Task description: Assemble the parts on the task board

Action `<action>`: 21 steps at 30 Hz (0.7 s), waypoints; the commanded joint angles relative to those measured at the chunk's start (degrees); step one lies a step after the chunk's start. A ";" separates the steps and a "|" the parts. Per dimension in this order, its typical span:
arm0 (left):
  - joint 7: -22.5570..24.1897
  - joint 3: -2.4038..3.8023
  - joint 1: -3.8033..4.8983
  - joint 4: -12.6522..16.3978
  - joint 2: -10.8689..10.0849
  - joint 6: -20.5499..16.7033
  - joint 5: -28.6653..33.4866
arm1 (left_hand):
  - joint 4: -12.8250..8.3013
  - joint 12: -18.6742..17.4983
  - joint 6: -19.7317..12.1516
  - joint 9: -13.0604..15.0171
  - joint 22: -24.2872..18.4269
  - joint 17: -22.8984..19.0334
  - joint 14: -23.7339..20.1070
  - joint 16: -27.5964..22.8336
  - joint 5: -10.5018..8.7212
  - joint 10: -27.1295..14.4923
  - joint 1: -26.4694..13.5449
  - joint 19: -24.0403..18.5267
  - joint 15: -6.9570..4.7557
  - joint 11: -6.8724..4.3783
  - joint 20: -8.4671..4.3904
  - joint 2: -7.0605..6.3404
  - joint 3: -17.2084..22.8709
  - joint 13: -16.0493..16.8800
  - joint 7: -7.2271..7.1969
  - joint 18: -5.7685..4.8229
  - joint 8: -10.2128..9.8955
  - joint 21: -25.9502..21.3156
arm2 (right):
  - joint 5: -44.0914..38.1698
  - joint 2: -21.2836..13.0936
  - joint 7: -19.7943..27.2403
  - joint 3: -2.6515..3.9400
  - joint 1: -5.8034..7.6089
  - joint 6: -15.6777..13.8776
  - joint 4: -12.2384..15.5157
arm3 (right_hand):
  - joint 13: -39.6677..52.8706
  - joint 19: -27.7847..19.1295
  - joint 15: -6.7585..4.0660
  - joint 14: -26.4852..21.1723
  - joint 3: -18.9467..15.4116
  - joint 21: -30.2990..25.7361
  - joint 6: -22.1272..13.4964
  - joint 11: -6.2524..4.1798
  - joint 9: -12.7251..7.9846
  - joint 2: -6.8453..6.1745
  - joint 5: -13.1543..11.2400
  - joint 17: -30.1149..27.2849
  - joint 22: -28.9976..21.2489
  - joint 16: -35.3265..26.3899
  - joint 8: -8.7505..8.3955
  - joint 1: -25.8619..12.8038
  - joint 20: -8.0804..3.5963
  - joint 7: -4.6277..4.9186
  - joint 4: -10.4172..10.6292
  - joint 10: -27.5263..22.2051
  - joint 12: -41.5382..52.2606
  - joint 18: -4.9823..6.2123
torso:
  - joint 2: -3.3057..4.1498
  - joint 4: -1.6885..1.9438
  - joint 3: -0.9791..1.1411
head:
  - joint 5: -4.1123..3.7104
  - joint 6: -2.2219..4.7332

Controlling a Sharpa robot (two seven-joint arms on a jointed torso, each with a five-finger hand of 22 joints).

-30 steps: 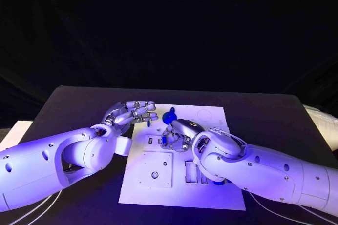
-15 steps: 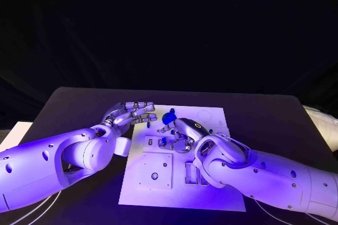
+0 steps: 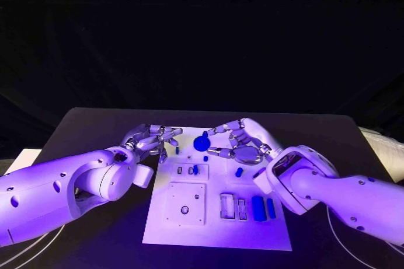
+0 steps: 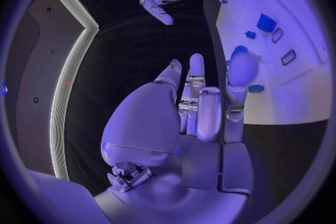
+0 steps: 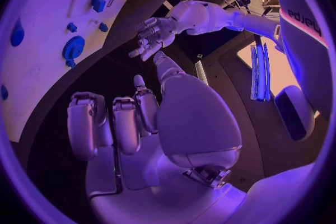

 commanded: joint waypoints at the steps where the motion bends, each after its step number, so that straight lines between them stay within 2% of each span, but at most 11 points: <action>1: -18.80 0.06 1.04 -0.87 0.34 3.87 -12.56 | 1.29 13.13 -0.65 0.62 10.31 15.76 5.81 7.47 -0.06 -3.87 -1.34 0.85 -0.32 0.35 -0.47 -0.08 0.62 12.27 -0.12 -1.35 1.08 9.03 | 13.98 -2.43 7.65 0.24 0.46 -1.76 0.47 | 4.60 0.04 0.10 4.24 0.02 -0.18 0.53 -0.29 0.09 0.14 0.96 7.99 3.34 -0.30 0.16 0.70 -0.29 0.05 -0.49 -0.30 -0.04 1.08 | -1.01 -0.55 0.32 | 0.07 -0.43; 2: -21.96 0.06 1.51 -1.22 0.55 5.95 -14.66 | 1.69 20.08 -1.11 1.12 11.85 16.18 5.85 7.76 -0.09 -5.70 -1.57 -0.64 0.12 0.01 0.18 -0.47 0.78 18.84 0.11 -1.67 2.02 10.23 | 14.97 -3.35 7.68 0.30 0.79 -1.90 0.32 | 4.57 0.05 0.09 4.24 0.04 -0.19 0.60 -0.30 0.11 0.20 1.17 7.99 3.34 -0.31 0.18 0.72 -0.30 0.03 -0.54 -0.31 -0.07 1.08 | -1.11 -0.59 0.32 | 0.09 -0.58; 3: -25.64 0.06 2.06 -1.61 0.82 8.66 -17.60 | 2.82 22.21 -0.99 1.44 12.60 16.43 5.94 7.93 -0.25 -6.86 -2.87 -0.59 0.29 0.82 -0.33 -0.20 0.50 21.23 -0.06 -1.36 2.67 11.02 | 15.73 -4.16 7.66 0.35 1.12 -1.99 0.07 | 4.55 0.01 0.08 4.24 0.04 -0.23 0.70 -0.31 0.13 0.26 1.32 7.97 3.27 -0.32 0.22 0.71 -0.31 0.02 -0.56 -0.32 -0.09 1.09 | -1.25 -0.63 0.34 | 0.11 -0.73; 5: -31.99 0.06 3.02 -2.17 1.35 13.46 -23.77 | 4.88 25.35 -0.60 2.10 13.51 16.67 6.01 8.10 -0.36 -7.01 -5.51 -0.78 -0.05 0.74 0.15 -0.66 -1.21 24.19 -0.47 -1.49 3.91 11.86 | 16.73 -5.43 7.51 0.42 1.65 -2.24 -0.56 | 4.49 -0.04 0.06 4.22 0.03 -0.29 0.87 -0.34 0.17 0.34 1.40 7.88 3.18 -0.38 0.30 0.68 -0.33 -0.01 -0.58 -0.35 -0.16 1.11 | -1.60 -0.85 0.40 | 0.37 -1.09; 6: -35.97 0.06 3.75 -2.61 1.96 16.54 -28.10 | 6.21 28.68 0.15 3.19 15.06 16.73 6.03 8.13 -0.34 -6.84 -6.63 -0.73 -0.49 0.46 0.13 -0.98 -2.77 27.50 -1.25 -1.53 5.68 13.07 | 17.20 -6.17 7.27 0.45 1.96 -2.45 -1.06 | 4.49 -0.05 0.06 4.22 0.03 -0.30 0.91 -0.34 0.18 0.36 1.41 7.88 3.17 -0.38 0.32 0.67 -0.33 -0.02 -0.58 -0.35 -0.15 1.12 | -1.78 -0.98 0.49 | 0.61 -1.02; 9: -40.77 0.05 4.76 -3.48 3.18 20.19 -33.22 | 8.44 34.32 0.82 5.44 18.34 16.73 6.03 8.13 -0.62 -5.77 -7.85 -0.30 -0.93 -0.34 -0.11 -1.02 -5.25 33.39 -1.86 -1.89 8.91 15.45 | 17.61 -6.98 6.49 0.48 2.26 -2.75 -1.79 | 4.48 -0.04 0.04 4.23 -0.03 -0.31 1.08 -0.37 0.21 0.39 1.39 7.91 3.16 -0.38 0.39 0.55 -0.35 -0.05 -0.56 -0.33 -0.13 1.12 | -2.01 -1.00 0.61 | 0.79 -1.16; 11: -43.10 0.05 5.30 -4.26 4.21 22.13 -36.19 | 10.31 38.20 0.32 8.61 20.81 16.73 6.03 8.13 -0.92 -5.01 -7.93 -0.03 -1.53 -0.81 -0.45 -0.57 -7.37 37.52 -2.69 -2.25 12.63 17.28 | 17.63 -7.31 5.78 0.49 2.39 -2.88 -2.32 | 4.42 -0.07 0.01 4.21 -0.17 -0.35 1.23 -0.39 0.25 0.37 1.37 7.80 3.10 -0.44 0.46 0.34 -0.38 -0.09 -0.52 -0.33 -0.18 1.13 | -2.07 -1.09 0.73 | 0.94 -1.37; 12: -43.78 0.05 5.45 -4.60 4.66 22.74 -37.21 | 10.90 39.72 -0.21 10.65 21.82 16.73 6.03 8.13 -0.90 -4.70 -7.89 0.04 -1.79 -0.94 -0.72 -0.43 -8.61 39.12 -3.26 -2.31 14.86 18.06 | 17.61 -7.38 5.48 0.50 2.42 -2.87 -2.50 | 4.38 -0.10 0.00 4.19 -0.22 -0.39 1.26 -0.40 0.25 0.36 1.36 7.73 3.04 -0.48 0.47 0.28 -0.38 -0.10 -0.50 -0.36 -0.24 1.15 | -2.09 -1.13 0.76 | 1.01 -1.42; 14: -45.04 0.04 5.72 -5.50 5.84 23.92 -39.19 | 10.55 41.60 -1.32 12.91 23.76 16.73 6.03 8.13 -1.23 -3.95 -8.38 0.49 -1.89 -1.43 -0.78 0.31 -9.80 41.39 -3.09 -2.67 17.02 19.29 | 17.52 -7.53 4.79 0.50 2.48 -2.84 -2.85 | 4.28 -0.16 -0.02 4.17 -0.34 -0.45 1.32 -0.42 0.26 0.32 1.34 7.60 2.93 -0.56 0.48 0.13 -0.40 -0.12 -0.47 -0.41 -0.36 1.17 | -2.14 -1.15 0.79 | 1.07 -1.52; 17: -46.21 0.02 5.95 -6.62 7.46 25.49 -40.89 | 10.64 43.67 -2.97 16.66 25.96 16.73 6.03 8.13 -1.56 -2.93 -8.76 1.04 -2.01 -1.65 -1.16 1.18 -11.61 43.87 -3.58 -2.95 20.37 20.69 | 17.22 -7.53 3.94 0.50 2.53 -2.78 -3.24 | 4.26 -0.22 -0.03 4.16 -0.39 -0.51 1.35 -0.43 0.27 0.31 1.32 7.59 2.83 -0.57 0.49 0.05 -0.41 -0.14 -0.45 -0.41 -0.38 1.19 | -2.09 -1.09 0.70 | 0.97 -1.43; 21: -47.07 -0.01 6.10 -8.02 9.58 27.25 -41.98 | 10.68 45.65 -4.15 20.82 28.59 16.73 6.03 8.13 -1.60 -1.68 -9.79 1.88 -2.45 -1.93 -1.34 1.88 -13.91 46.30 -4.19 -3.44 23.78 22.27 | 16.55 -7.41 2.91 0.50 2.55 -2.59 -3.53 | 4.22 -0.22 -0.03 4.14 -0.45 -0.52 1.39 -0.45 0.28 0.31 1.31 7.49 2.82 -0.62 0.51 -0.04 -0.42 -0.15 -0.43 -0.42 -0.41 1.19 | -2.03 -1.09 0.66 | 1.09 -1.53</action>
